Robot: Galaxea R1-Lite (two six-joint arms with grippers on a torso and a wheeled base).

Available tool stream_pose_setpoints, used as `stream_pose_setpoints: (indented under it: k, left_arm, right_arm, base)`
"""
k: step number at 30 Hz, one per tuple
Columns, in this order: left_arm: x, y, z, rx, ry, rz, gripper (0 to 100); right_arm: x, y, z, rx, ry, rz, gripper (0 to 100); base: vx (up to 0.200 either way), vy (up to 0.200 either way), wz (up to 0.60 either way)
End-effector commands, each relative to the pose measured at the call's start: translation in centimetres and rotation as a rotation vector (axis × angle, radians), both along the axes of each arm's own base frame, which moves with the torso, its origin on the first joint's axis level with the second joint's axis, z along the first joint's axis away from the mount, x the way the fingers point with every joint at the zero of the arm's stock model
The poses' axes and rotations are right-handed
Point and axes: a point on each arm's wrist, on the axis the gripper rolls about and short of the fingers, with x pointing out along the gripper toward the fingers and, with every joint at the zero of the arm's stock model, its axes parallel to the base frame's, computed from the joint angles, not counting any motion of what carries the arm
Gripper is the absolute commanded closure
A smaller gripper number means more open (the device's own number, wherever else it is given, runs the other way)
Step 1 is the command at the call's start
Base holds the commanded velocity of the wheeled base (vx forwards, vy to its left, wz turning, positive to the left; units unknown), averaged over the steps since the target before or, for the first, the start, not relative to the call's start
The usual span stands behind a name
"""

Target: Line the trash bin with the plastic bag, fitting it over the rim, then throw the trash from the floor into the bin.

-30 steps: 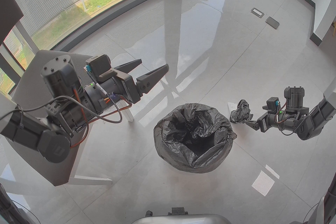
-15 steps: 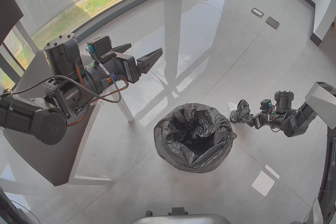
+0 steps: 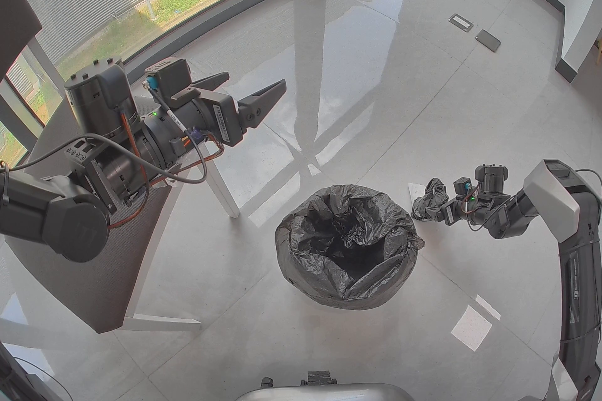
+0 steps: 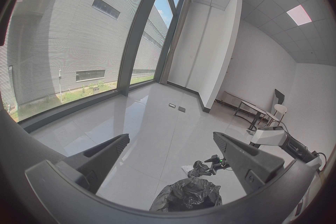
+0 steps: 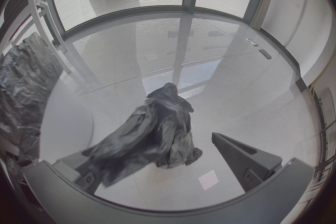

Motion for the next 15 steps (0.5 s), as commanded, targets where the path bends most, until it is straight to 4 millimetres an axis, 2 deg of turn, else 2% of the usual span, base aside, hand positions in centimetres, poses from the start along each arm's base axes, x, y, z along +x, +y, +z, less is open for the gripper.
stream_pose_setpoints:
  k: [1, 6, 7, 15]
  left_arm:
    - [0.0, -0.1, -0.5, 0.002, 0.013, -0.001, 0]
    - [0.0, -0.1, -0.6, 0.003, 0.015, -0.001, 0]
    - [0.0, -0.1, -0.6, 0.003, 0.015, -0.001, 0]
    - [-0.1, 0.0, -0.7, -0.003, 0.007, -0.001, 0]
  right_arm:
    - [1.8, 0.4, -4.1, 0.017, 0.033, -0.001, 0]
    - [2.9, 0.5, -5.3, 0.017, 0.019, 0.004, 0]
    - [2.9, 0.6, -5.3, 0.017, 0.018, 0.005, 100]
    - [2.4, 1.2, -5.8, 0.021, 0.019, 0.017, 100]
  base:
    - [0.0, 0.0, 0.0]
    - [0.0, 0.0, 0.0]
    - [0.0, 0.0, 0.0]
    - [0.0, 0.0, 0.0]
